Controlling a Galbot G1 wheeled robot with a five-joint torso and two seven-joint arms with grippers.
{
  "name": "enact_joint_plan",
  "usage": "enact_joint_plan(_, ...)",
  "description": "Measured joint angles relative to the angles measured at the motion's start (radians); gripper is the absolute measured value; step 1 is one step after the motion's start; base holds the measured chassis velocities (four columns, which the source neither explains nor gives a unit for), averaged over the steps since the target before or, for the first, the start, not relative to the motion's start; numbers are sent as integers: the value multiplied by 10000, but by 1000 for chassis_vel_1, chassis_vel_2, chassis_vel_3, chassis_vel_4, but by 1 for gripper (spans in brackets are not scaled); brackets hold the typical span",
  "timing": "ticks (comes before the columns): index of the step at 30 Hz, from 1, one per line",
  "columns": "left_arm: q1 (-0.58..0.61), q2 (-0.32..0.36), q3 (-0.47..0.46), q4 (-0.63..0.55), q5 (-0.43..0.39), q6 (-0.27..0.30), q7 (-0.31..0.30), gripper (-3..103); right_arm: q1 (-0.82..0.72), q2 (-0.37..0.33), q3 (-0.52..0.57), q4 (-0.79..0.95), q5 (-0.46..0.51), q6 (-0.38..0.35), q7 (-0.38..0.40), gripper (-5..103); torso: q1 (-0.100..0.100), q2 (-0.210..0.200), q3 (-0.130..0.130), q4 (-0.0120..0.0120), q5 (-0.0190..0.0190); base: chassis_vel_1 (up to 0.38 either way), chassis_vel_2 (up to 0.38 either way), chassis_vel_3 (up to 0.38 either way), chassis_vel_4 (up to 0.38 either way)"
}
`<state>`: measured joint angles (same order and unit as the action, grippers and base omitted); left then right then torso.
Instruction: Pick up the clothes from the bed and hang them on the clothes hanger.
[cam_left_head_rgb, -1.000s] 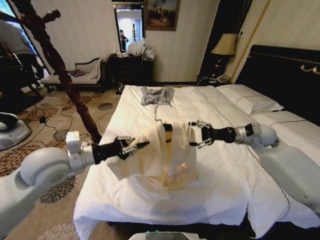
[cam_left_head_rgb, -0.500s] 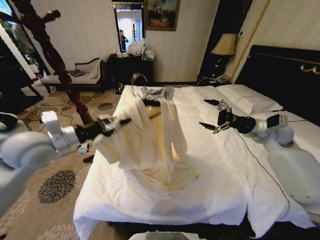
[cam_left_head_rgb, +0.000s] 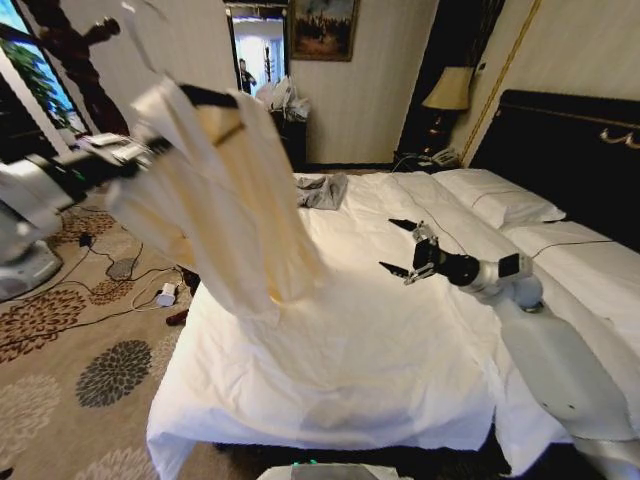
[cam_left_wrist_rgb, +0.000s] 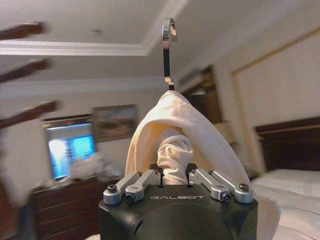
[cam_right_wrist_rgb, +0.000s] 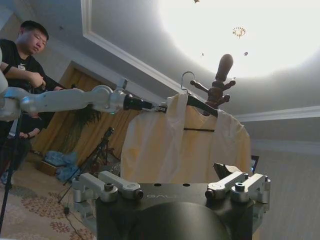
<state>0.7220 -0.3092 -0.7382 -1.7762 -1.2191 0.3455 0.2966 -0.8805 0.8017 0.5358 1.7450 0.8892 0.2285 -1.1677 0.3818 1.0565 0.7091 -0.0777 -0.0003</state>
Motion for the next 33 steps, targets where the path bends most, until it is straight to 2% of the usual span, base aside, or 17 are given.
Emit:
enact_joint_plan(2,-110,28,94,778,-25,-144,-13,19,-298,4,144,118,-81,46,-39,100,0,1,0,-3,-3,0,0,0,0)
enact_joint_plan(5,-165,65,145,1226,-66,-217,18,19,-464,3,210,177,-137,73,-62,100,1,0,0,-2,-3,0,0,0,0)
enact_joint_plan(7,-293,169,233,1807,-149,-364,247,19,-640,35,259,243,-245,95,-101,100,0,1,0,-1,-3,0,0,0,0)
enact_joint_plan(13,-670,371,551,2499,-441,-458,413,19,-792,176,249,346,-459,102,-110,100,0,1,0,0,3,0,0,0,0)
enact_joint_plan(18,-1339,457,1183,3113,-735,-515,497,19,-952,248,238,438,-593,122,-118,100,0,0,0,-1,1,0,0,0,0)
enact_joint_plan(22,-2692,260,2263,3677,-1043,-493,441,19,-1132,249,313,435,-660,187,-187,100,0,1,0,-1,2,0,0,0,0)
enact_joint_plan(24,-3058,154,2522,3794,-1098,-451,375,19,-1143,255,322,411,-671,197,-198,100,0,1,0,-1,0,0,0,0,0)
enact_joint_plan(26,-4228,-254,3451,4185,-1154,-357,224,19,-1149,300,329,344,-690,217,-218,100,0,1,0,3,3,0,0,0,0)
enact_joint_plan(27,-5070,-599,4202,4564,-1133,-332,136,19,-1149,333,330,305,-698,223,-220,100,0,0,0,2,3,0,0,0,0)
enact_joint_plan(28,-5070,-599,4202,4564,-1133,-332,136,19,-1149,333,330,305,-698,223,-220,100,0,0,0,2,3,0,0,0,0)
enact_joint_plan(31,-6648,-1437,5624,5401,-1041,-244,-129,19,-1145,372,315,222,-721,252,-229,100,2,0,2,-6,-1,0,0,0,0)
enact_joint_plan(33,-7085,-1677,5958,5634,-990,-222,-196,19,-1145,373,314,192,-725,267,-238,100,4,-1,3,-6,-2,0,0,0,0)
